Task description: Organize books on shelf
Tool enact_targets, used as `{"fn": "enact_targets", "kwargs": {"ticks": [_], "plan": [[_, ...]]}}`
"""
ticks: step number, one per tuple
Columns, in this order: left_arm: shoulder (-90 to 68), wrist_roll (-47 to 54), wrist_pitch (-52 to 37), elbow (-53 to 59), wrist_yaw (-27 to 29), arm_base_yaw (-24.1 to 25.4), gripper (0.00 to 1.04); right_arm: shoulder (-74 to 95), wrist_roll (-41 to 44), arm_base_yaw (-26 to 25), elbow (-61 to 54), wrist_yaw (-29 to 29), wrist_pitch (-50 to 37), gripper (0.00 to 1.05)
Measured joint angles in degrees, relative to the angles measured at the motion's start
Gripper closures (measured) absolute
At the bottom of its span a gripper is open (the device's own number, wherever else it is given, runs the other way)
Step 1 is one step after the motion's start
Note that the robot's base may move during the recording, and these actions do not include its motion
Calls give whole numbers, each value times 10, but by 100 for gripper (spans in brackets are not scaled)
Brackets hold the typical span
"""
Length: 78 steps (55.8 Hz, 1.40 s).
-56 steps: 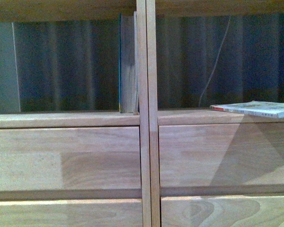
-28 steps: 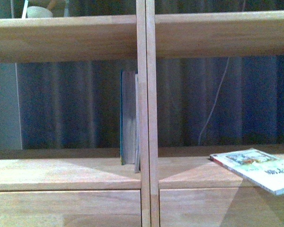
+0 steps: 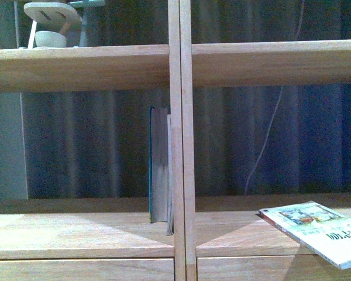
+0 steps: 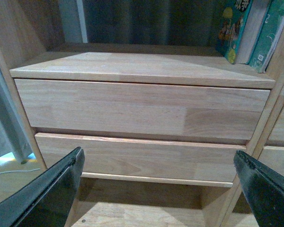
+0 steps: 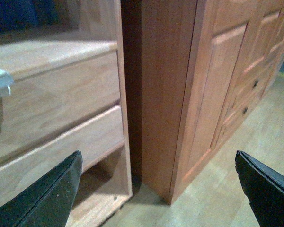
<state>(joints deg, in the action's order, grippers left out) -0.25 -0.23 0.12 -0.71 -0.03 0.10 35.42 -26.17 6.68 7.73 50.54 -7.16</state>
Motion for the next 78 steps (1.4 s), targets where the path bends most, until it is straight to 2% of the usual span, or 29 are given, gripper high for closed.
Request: {"fn": "enact_targets", "kwargs": {"ticks": [13, 25, 46, 61, 78], "plan": [[0, 0, 0, 0, 0, 0, 7, 183, -260, -78, 118, -207, -23, 7], [0, 0, 0, 0, 0, 0, 7, 323, -398, -89, 219, -314, -46, 7], [0, 0, 0, 0, 0, 0, 7, 514, -550, -87, 392, -395, -43, 7], [0, 0, 0, 0, 0, 0, 7, 593, -641, -86, 472, -422, -28, 7], [0, 0, 0, 0, 0, 0, 7, 644, -682, -84, 532, -432, -19, 7]]}}
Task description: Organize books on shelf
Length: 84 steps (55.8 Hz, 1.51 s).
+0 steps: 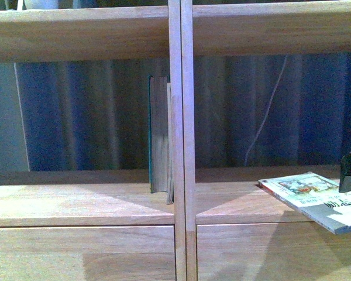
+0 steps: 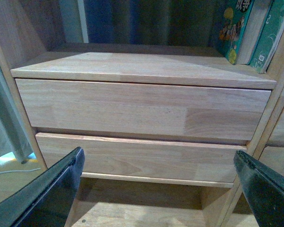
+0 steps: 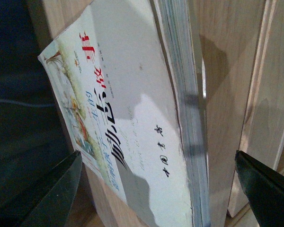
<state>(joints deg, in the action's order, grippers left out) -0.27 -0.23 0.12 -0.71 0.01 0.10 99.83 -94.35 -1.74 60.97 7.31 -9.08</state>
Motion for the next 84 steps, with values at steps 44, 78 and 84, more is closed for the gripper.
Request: {"fn": "enact_targets", "kwargs": {"ticks": [44, 78, 84], "plan": [[0, 0, 0, 0, 0, 0, 7, 52, -3, -10, 67, 0, 18, 47], [0, 0, 0, 0, 0, 0, 7, 7, 14, -21, 54, -5, 23, 97], [0, 0, 0, 0, 0, 0, 7, -15, 31, -29, 40, -5, 19, 97]]}}
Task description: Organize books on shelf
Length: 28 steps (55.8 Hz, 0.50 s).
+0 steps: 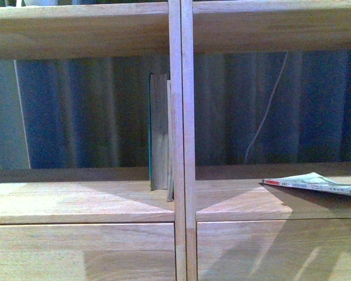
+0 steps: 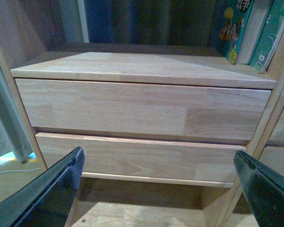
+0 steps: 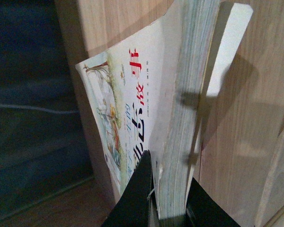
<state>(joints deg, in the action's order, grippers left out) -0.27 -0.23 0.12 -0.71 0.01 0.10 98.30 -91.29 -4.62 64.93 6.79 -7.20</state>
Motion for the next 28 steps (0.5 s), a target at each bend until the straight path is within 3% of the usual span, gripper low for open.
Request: {"fn": "enact_targets", "kwargs": {"ticks": [28], "plan": [[0, 0, 0, 0, 0, 0, 7, -247, 164, -93, -108, -24, -30, 97]]}}
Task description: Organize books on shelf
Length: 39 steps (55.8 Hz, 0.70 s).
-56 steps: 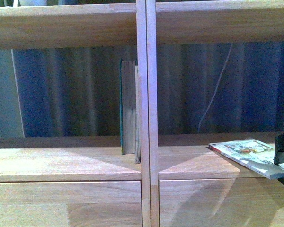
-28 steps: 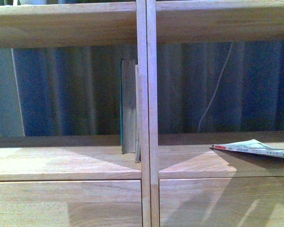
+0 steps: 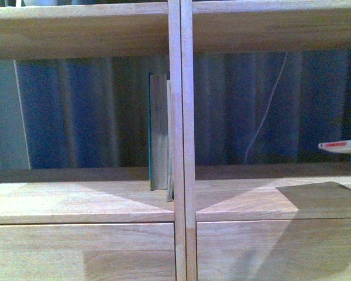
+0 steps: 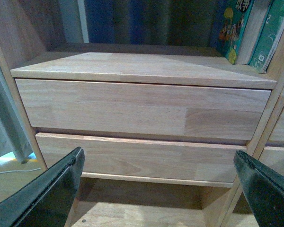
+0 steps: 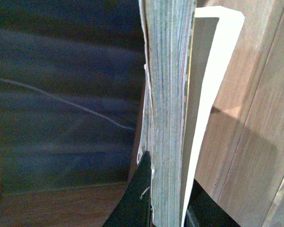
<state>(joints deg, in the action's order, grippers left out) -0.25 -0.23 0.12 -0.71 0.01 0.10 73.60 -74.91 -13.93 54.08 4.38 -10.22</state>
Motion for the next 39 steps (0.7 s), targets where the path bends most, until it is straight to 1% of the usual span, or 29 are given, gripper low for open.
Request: {"fn": "enact_targets", "kwargs": {"ticks": [10, 20, 26, 32, 38, 39], "plan": [[0, 0, 0, 0, 0, 0, 7, -119, 68, -17, -41, -18, -7, 97], [0, 0, 0, 0, 0, 0, 7, -239, 129, -7, -76, -42, -14, 97], [0, 0, 0, 0, 0, 0, 7, -293, 149, 6, -80, -37, -14, 97], [0, 0, 0, 0, 0, 0, 7, -328, 177, 41, -80, -9, -17, 97], [0, 0, 0, 0, 0, 0, 7, -327, 227, 139, -65, 34, -62, 97], [0, 0, 0, 0, 0, 0, 7, -325, 229, 147, -64, 35, -67, 97]]}}
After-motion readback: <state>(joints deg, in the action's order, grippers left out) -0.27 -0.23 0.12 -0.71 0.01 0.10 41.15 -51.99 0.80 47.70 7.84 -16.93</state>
